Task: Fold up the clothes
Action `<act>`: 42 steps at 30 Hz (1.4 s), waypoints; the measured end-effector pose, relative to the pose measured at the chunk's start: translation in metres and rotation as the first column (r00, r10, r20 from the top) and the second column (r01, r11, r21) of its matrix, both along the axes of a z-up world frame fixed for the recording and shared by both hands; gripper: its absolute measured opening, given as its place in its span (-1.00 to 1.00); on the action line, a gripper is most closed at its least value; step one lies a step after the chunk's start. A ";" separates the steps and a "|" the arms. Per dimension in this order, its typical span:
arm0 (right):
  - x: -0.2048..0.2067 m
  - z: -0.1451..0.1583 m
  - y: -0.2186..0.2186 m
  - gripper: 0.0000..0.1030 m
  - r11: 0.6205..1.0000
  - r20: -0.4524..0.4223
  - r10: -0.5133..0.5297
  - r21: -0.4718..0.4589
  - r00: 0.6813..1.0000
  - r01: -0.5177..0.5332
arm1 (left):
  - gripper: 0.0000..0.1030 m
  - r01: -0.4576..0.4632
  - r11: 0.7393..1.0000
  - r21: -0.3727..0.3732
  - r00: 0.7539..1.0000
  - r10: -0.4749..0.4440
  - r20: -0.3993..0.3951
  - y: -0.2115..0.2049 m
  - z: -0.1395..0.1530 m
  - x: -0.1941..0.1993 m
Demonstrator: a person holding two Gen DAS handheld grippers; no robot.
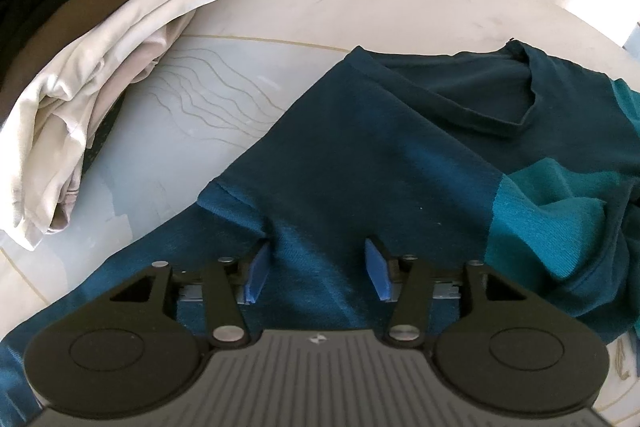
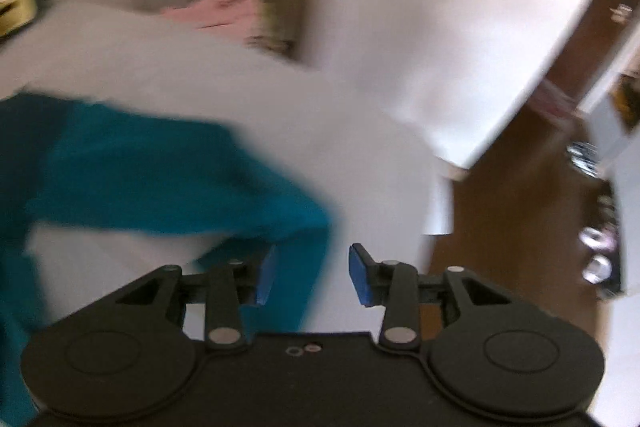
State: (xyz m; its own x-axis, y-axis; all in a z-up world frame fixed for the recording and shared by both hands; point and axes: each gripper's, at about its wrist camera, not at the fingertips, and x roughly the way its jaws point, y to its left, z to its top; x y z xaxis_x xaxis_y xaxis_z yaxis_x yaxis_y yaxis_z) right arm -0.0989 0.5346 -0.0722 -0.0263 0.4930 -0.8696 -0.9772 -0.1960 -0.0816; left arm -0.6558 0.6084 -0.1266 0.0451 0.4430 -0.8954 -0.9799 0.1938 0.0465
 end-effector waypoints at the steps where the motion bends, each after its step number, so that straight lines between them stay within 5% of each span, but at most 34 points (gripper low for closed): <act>1: -0.008 -0.007 -0.005 1.00 1.000 -0.008 0.023 -0.015 1.000 -0.023 | -0.01 -0.002 1.000 0.000 1.000 0.002 -0.002 0.000 0.000 0.001; 13: -0.024 -0.040 -0.010 1.00 0.999 -0.046 -0.039 -0.029 0.998 0.037 | -0.01 0.000 1.000 0.001 0.999 0.000 -0.038 0.000 0.000 0.007; 19: 0.005 -0.013 -0.008 1.00 0.997 -0.014 -0.069 0.013 0.997 0.070 | -0.01 -0.006 1.000 0.002 0.999 0.006 -0.032 -0.001 0.000 0.006; 26: 0.063 0.025 0.033 1.00 0.967 -0.046 -0.224 0.115 0.974 0.228 | -0.01 -0.007 1.000 0.002 0.999 0.007 -0.039 -0.001 0.000 0.008; 38: 0.091 -0.034 0.083 1.00 0.944 0.128 -0.331 0.055 0.935 0.326 | -0.01 -0.003 1.000 -0.001 0.996 0.002 -0.085 -0.001 0.000 0.016; 42: 0.083 -0.030 0.074 1.00 0.953 0.097 -0.302 0.064 0.948 0.297 | 0.11 -0.007 1.000 0.000 0.996 0.007 -0.093 0.000 0.000 0.015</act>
State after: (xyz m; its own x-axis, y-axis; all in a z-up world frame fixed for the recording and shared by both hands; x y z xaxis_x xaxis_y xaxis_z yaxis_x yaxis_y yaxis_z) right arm -0.0162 0.6088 -0.1018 0.2184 0.5051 -0.8350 -0.9759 0.1108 -0.1881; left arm -0.6405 0.6087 -0.1267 -0.0411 0.4431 -0.8955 -0.9728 0.1869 0.1372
